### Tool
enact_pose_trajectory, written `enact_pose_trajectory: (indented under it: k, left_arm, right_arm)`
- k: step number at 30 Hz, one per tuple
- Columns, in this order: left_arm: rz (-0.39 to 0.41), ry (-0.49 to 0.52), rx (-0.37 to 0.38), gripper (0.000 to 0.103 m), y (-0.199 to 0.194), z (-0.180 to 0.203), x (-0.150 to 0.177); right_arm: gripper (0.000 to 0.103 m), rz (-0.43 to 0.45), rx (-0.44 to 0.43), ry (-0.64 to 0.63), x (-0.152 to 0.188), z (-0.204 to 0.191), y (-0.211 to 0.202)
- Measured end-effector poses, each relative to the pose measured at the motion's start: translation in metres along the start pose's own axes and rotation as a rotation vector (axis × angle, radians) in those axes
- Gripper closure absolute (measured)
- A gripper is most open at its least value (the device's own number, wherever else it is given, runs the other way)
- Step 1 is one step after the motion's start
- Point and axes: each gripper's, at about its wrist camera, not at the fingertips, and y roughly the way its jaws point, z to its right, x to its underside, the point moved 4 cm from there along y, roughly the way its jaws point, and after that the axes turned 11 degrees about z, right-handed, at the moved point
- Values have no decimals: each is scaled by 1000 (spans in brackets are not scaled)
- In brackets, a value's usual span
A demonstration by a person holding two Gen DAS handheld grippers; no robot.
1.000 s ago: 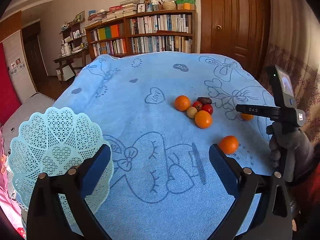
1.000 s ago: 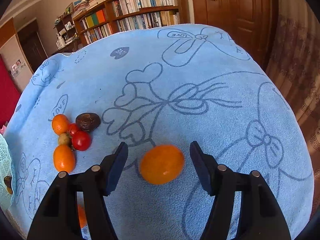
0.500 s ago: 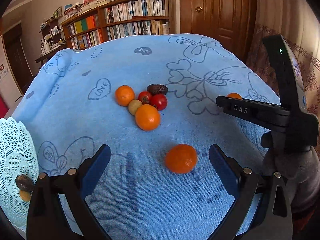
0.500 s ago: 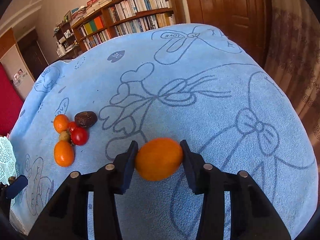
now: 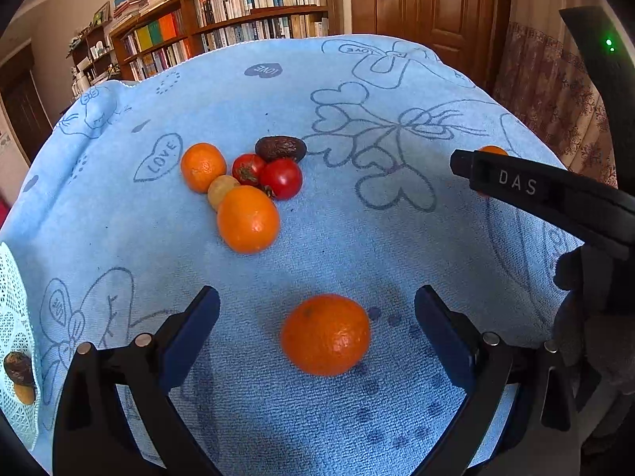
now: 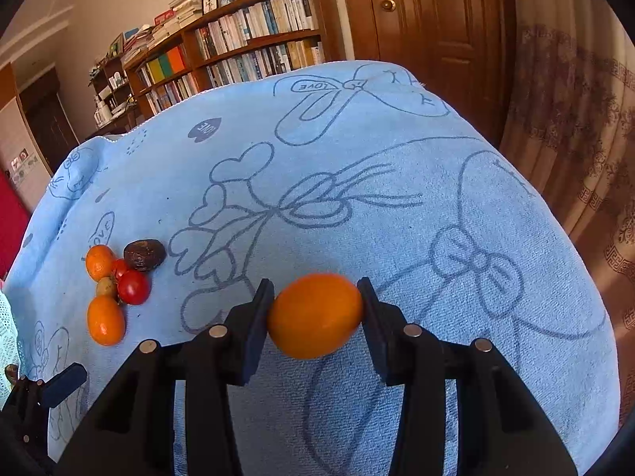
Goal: Organize fruits
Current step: 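Grasp the round orange with the left gripper while the right gripper holds its orange, then carry the orange into the blue basket and open the left gripper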
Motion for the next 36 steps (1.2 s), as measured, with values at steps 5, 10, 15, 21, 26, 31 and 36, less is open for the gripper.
enact_pose_trajectory:
  k: [5,10,15,21,26,31,36]
  left_arm:
    - [-35,-2,29,18,8,2,3]
    - [-31,4,49,31,9,6,3]
    - [-9,40,67,51,6,15,2]
    - [24,-23,89,65,-1,4,-1]
    - [51,-43,93,65,-8,0,-2]
    - [99,-31,80,65,-21,-1,-7]
    - [141,-40,59,65,-37,-10,-13]
  right_arm:
    - [59,1,6,-2,1,0,0]
    - [59,2,3,-8,2,-2,0]
    - [59,3,0,-6,1,-3,0]
    - [59,7,-10,6,-1,-3,-4]
    - [59,21,-20,11,-5,-4,-11]
    - [59,57,-36,29,-17,-1,-25]
    - [59,94,-55,45,-27,1,-40]
